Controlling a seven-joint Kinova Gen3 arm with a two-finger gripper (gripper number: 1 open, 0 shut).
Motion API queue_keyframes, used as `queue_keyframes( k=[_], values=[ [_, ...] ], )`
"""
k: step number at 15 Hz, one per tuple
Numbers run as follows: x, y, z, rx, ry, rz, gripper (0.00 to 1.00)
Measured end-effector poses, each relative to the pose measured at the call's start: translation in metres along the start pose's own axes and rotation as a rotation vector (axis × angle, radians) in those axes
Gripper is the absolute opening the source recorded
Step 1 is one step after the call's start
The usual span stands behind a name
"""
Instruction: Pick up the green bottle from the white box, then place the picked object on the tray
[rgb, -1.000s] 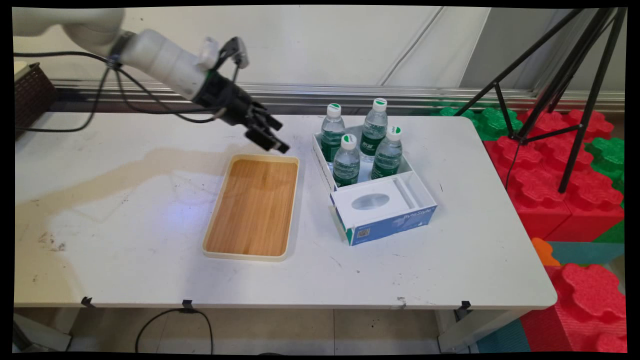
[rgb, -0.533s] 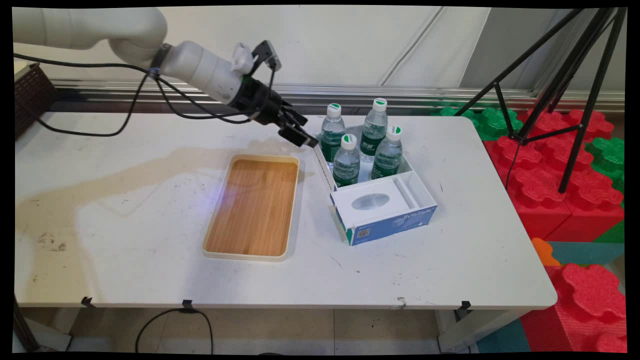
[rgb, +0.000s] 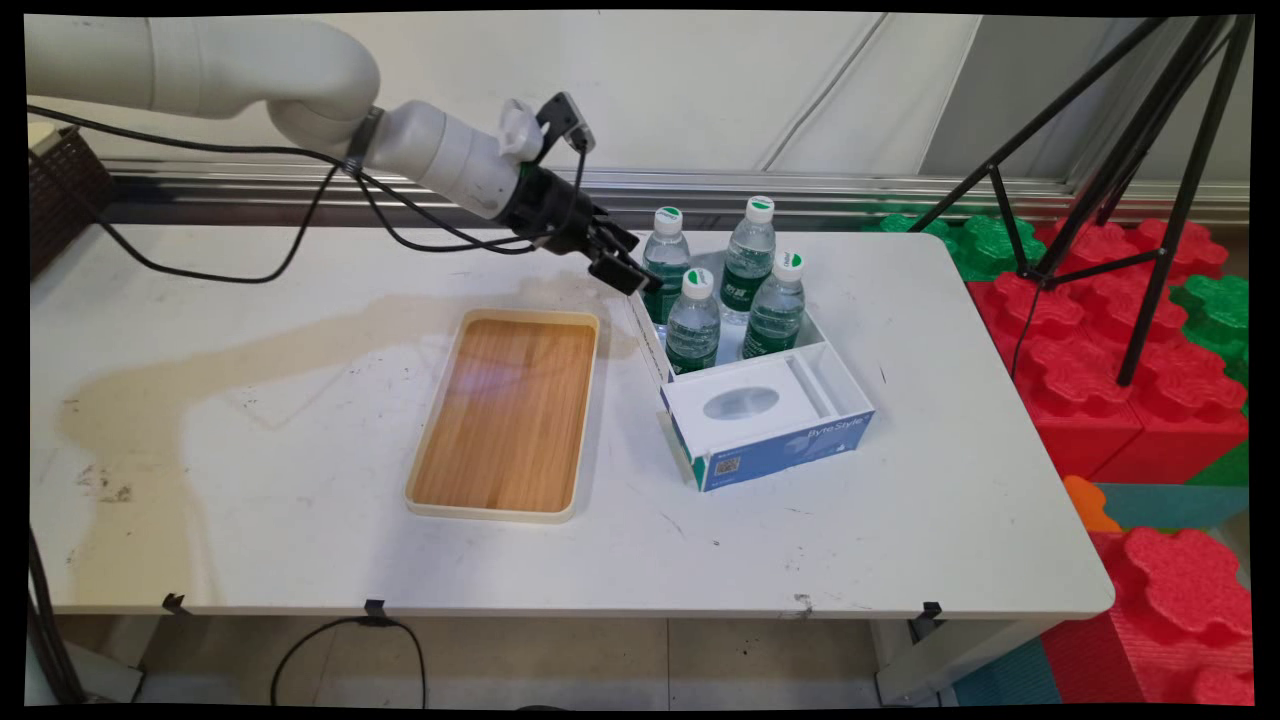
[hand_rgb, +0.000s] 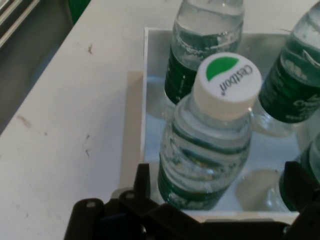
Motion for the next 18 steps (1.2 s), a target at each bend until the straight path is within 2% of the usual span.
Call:
queue_keyframes(
  k=[14,15,18],
  values=[
    [-0.002,0.002,0.047,0.029,0.05,0.023,1.0],
    [-0.002,0.003,0.047,0.031,0.051,0.03,0.0],
    [-0.001,0.005,0.048,0.03,0.053,0.044,0.0]
  ],
)
